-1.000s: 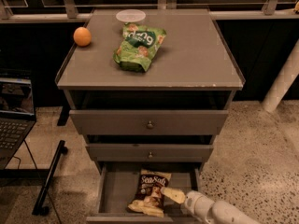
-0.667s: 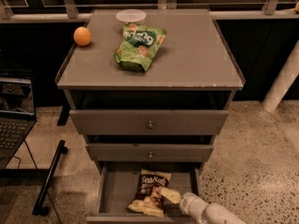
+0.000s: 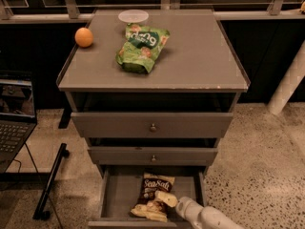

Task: Pick brown chip bag from bottom drawer and place on counter

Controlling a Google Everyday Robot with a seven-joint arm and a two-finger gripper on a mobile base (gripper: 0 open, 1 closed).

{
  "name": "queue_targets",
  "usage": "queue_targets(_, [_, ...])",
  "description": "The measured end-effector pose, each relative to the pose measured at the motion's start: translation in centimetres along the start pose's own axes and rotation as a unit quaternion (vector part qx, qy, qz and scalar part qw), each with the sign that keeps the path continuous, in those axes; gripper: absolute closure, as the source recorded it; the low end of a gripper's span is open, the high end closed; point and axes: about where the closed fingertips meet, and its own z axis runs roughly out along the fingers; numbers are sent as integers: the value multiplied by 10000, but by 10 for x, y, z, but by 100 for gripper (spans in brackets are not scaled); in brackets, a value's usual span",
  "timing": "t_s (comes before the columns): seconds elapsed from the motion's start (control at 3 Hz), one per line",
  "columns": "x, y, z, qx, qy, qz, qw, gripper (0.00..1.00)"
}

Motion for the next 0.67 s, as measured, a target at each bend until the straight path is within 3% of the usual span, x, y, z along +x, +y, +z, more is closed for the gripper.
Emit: queue_targets(0.67, [17, 15, 34, -208, 346, -82, 9992, 0])
